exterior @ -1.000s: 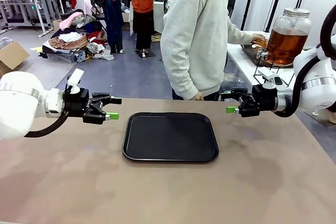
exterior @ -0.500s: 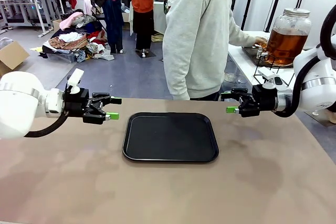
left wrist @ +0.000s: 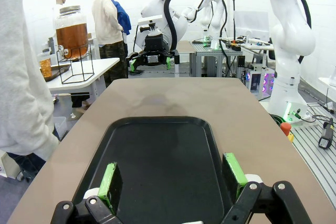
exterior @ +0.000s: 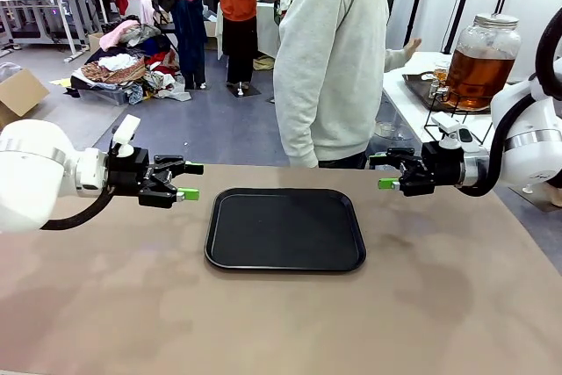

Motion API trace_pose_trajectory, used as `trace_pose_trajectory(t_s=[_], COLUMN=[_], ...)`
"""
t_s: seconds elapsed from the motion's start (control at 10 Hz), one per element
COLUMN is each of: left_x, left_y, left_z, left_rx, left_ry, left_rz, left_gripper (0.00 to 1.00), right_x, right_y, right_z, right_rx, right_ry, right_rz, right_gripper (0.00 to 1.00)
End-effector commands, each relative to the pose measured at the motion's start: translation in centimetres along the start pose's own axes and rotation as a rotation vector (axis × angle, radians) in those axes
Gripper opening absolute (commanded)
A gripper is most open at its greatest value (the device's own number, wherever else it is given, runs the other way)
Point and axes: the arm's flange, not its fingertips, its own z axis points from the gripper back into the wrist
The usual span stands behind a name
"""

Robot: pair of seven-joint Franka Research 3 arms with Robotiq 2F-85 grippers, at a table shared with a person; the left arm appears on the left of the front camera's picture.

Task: Pour the drink into the iced cup.
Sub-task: Open the gripper to release the iced cup you were holding.

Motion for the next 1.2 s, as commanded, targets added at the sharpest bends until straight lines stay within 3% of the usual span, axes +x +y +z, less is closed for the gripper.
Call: trace_pose_trajectory(t_s=[0.0, 1.1], left_x=[0.12, 0.12], left_y=[-0.05, -0.05], left_z=[0.05, 0.05], left_rx=[0.0, 0.0], left_ry=[-0.002, -0.002], left_rz=[-0.006, -0.006], left_gripper=[1.0, 1.0], right_x=[0.3, 0.3], right_y=[-0.2, -0.2], right_z=[0.05, 0.05], right_rx=[-0.004, -0.004], right_ry=[0.004, 0.004], right_rz=[0.0, 0.0], right_gripper=[1.0, 1.0])
